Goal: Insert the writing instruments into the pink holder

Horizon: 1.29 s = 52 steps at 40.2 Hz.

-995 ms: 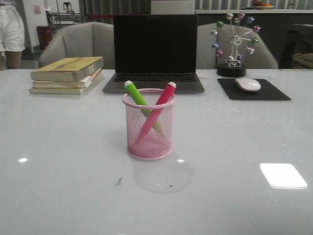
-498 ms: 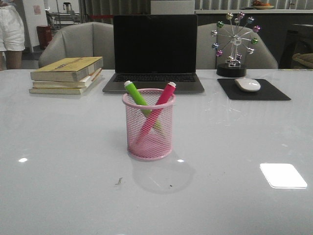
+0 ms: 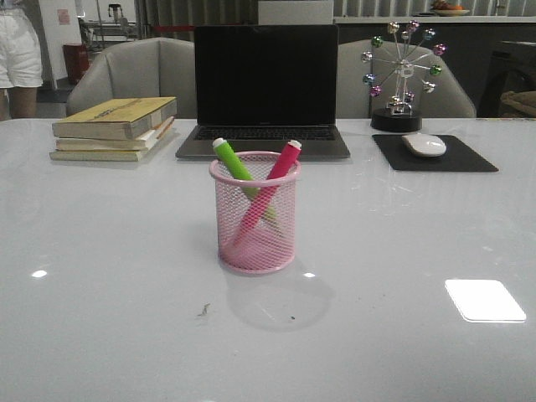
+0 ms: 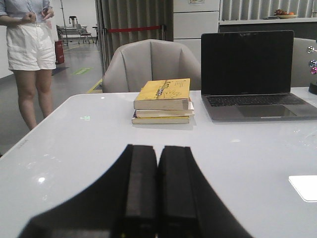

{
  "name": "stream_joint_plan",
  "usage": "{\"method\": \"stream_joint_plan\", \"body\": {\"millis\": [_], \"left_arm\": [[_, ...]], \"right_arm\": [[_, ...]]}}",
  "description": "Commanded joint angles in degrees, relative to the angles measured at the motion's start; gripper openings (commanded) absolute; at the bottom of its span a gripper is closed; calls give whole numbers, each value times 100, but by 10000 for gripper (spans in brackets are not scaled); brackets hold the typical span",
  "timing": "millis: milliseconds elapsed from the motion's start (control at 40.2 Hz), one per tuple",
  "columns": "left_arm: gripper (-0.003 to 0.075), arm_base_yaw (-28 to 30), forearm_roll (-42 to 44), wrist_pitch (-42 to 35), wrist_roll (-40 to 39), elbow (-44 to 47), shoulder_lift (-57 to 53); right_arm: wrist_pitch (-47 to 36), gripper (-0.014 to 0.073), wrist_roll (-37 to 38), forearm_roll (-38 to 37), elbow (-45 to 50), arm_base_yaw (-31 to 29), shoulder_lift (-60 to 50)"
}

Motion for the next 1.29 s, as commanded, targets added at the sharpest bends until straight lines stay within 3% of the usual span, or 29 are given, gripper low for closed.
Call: {"method": "stream_joint_plan", "body": {"millis": [0,299,423,622,796,1269], "left_arm": [[91,-29,-55,-530,-41,25,-113],[91,-29,-55,-530,-41,25,-113],[91,-29,-55,-530,-41,25,-113],[91,-18,-55,-530,-41,25,-113],[91,-18,-55,-530,-41,25,-113],[91,-18,-55,-522,-41,25,-103]], "right_arm": [[-387,69,-45,-56,-153,-20,11],[-502,69,-45,0,78,-146,-255],[-1154,69,-45,0,733,-980,-894],[-2981,69,-45,0,2287,-2541,-2200],[-3999,69,-45,312,3385,-3272,-3036],[-4567,69,-45,394,3542,-3269,-3109]]}}
